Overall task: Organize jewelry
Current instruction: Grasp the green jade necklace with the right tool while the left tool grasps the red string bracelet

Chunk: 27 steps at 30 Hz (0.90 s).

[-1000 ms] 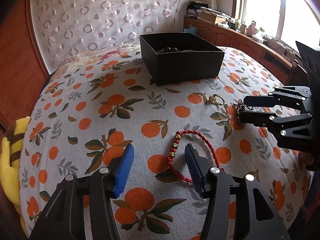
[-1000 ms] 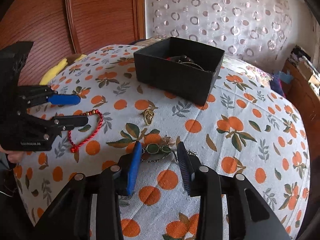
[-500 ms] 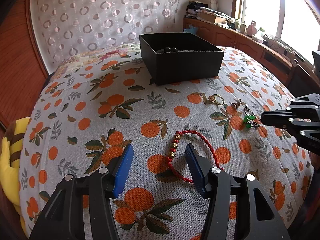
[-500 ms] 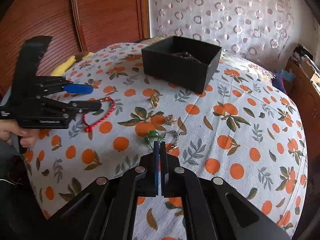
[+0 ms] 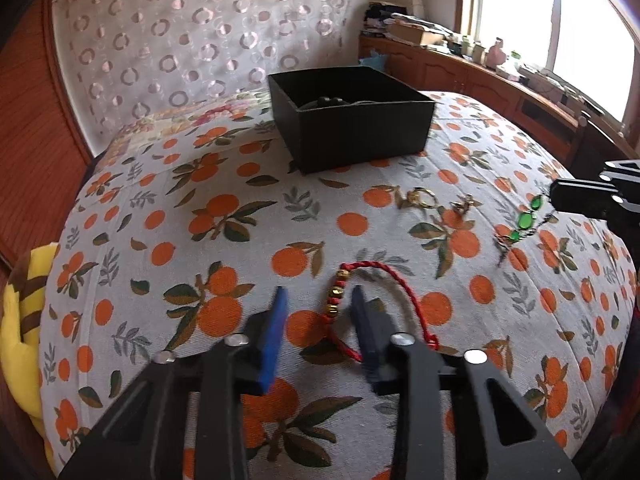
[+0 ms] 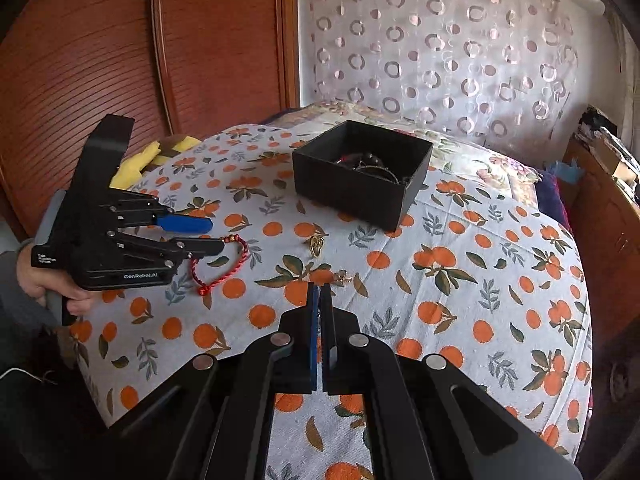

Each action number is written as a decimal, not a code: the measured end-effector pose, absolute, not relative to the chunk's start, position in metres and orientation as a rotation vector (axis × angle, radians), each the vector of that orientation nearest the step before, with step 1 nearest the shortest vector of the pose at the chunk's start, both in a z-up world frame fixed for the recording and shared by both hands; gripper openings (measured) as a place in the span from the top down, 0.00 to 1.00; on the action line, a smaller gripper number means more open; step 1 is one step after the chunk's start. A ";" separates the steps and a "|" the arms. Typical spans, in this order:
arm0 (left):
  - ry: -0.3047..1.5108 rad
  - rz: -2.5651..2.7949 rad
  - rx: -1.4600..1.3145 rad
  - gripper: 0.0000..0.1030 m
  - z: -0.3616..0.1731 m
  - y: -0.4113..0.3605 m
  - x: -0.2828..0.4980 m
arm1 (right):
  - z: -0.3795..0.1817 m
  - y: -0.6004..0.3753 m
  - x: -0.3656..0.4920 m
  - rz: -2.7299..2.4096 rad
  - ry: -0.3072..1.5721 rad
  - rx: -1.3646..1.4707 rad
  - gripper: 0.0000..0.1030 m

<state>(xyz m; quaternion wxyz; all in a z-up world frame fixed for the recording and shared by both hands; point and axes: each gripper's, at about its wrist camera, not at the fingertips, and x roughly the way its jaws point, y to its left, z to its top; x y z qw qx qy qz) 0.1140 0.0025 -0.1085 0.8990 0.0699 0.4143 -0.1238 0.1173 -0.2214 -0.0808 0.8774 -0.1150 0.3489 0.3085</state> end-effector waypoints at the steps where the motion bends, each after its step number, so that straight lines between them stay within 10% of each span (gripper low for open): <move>1: 0.857 -0.264 0.145 0.93 -0.108 0.001 0.114 | -0.081 -0.222 0.117 0.640 0.729 -0.244 0.98; 27: 0.648 -0.206 0.085 0.93 -0.026 0.015 0.090 | -0.018 -0.215 0.129 0.631 0.596 -0.260 0.99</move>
